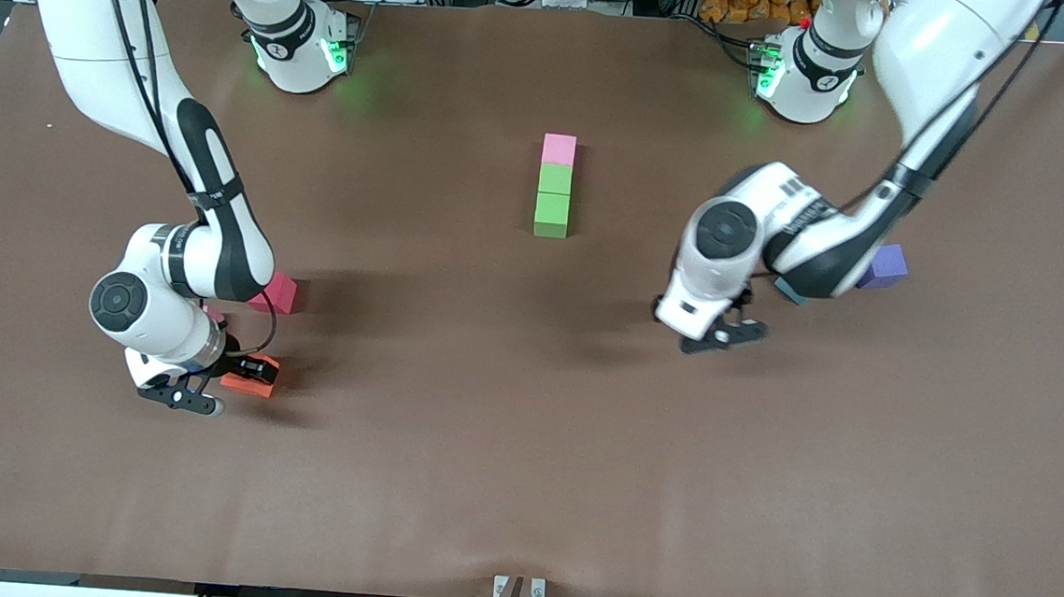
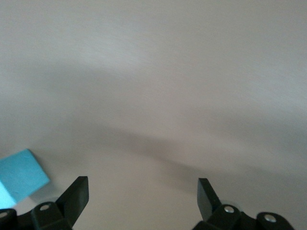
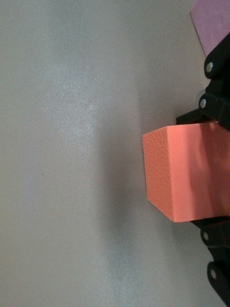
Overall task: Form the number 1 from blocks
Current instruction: 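Place the orange cube below the green cubes while the left gripper grasps the cyan cube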
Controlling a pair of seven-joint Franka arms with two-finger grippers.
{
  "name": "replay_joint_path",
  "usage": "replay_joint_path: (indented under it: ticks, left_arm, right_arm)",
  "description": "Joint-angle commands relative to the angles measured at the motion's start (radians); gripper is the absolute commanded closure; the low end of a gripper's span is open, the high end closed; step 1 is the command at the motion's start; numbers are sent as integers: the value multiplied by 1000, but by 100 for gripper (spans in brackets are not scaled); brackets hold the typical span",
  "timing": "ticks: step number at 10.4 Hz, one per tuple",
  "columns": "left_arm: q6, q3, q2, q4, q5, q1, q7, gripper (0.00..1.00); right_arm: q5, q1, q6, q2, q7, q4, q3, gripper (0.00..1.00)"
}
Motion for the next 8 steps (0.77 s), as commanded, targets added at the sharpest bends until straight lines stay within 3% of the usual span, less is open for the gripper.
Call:
replay_joint_path:
  ticks: [1,2,5,7,8]
  left_arm:
    - [-7,-33,-31,-62,-22,114,22,0]
    - [13,-54,-57,-113,-16,180,22,0]
    - [191,-255,-193,-367,-13,514,22,0]
    - [208,-352,-211,-426,-13,679,8,0]
    - [210,-358,-211,-447,-13,716,6,0]
  right_arm:
    - [16,10,-3,12,-2,24,-9,32]
    - [16,11,-3,12,-2,24,-9,32]
    - [16,42,-5,-2,0,26,-14,32]
    - [16,106,-17,-42,12,24,-44,33]
    - [17,155,-28,-72,21,18,-55,33]
